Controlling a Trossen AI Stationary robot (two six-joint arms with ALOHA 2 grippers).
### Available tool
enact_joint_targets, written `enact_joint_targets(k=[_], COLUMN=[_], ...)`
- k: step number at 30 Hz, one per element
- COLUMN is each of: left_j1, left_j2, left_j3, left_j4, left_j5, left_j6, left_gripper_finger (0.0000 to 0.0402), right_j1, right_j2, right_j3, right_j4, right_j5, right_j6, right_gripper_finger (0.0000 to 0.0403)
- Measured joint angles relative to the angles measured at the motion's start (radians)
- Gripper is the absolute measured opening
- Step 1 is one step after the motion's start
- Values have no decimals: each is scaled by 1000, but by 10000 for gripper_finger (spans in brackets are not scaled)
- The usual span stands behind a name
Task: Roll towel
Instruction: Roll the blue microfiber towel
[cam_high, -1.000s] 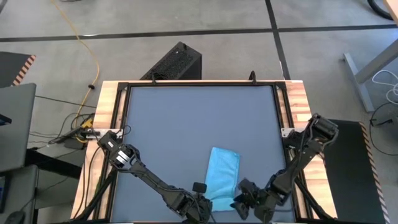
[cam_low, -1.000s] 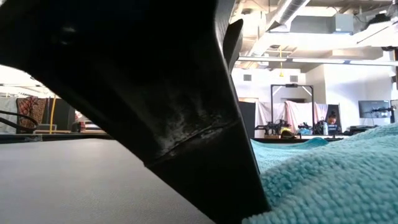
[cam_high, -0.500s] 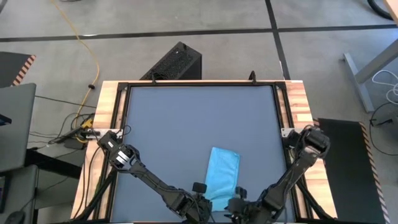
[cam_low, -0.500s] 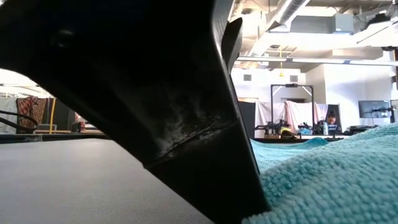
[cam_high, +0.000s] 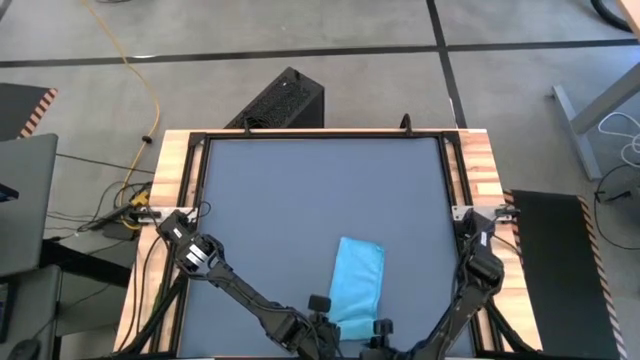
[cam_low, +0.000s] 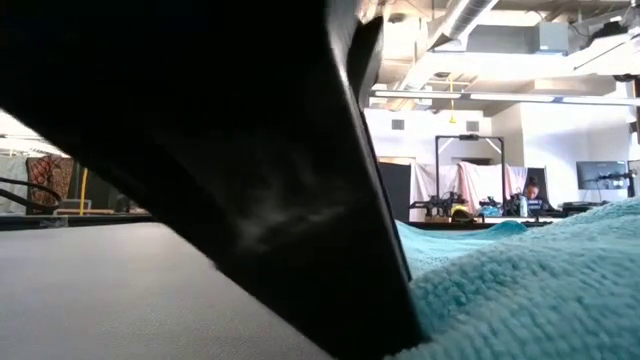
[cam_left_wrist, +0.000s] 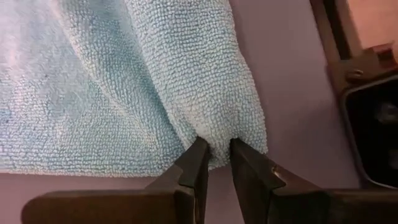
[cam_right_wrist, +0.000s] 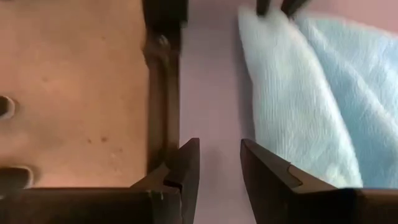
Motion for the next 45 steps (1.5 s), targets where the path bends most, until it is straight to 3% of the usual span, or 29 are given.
enact_joint_targets(k=[7, 16, 24, 31, 38, 45], left_j1=[-3, 0, 0, 0, 1, 1], left_j2=[0, -1, -2, -3, -3, -5], left_j3=[13, 14, 14, 15, 15, 15], left_j4=[-2, -1, 0, 0, -1, -2], left_j5=[22, 28, 19, 12, 11, -5], left_j6=[-1, -37, -27, -23, -2, -2], left_gripper_finger=[56, 56, 56, 56, 56, 56], right_j1=[-10, 4, -1, -37, -56, -48], right_j2=[9, 8, 5, 6, 8, 8], right_j3=[23, 65, 123, 83, 47, 47], right_j4=[-167, -210, -237, -243, -218, -194], right_j5=[24, 38, 172, 163, 42, 18], right_j6=[41, -22, -143, -12, 133, 191], right_gripper_finger=[141, 141, 141, 141, 141, 141])
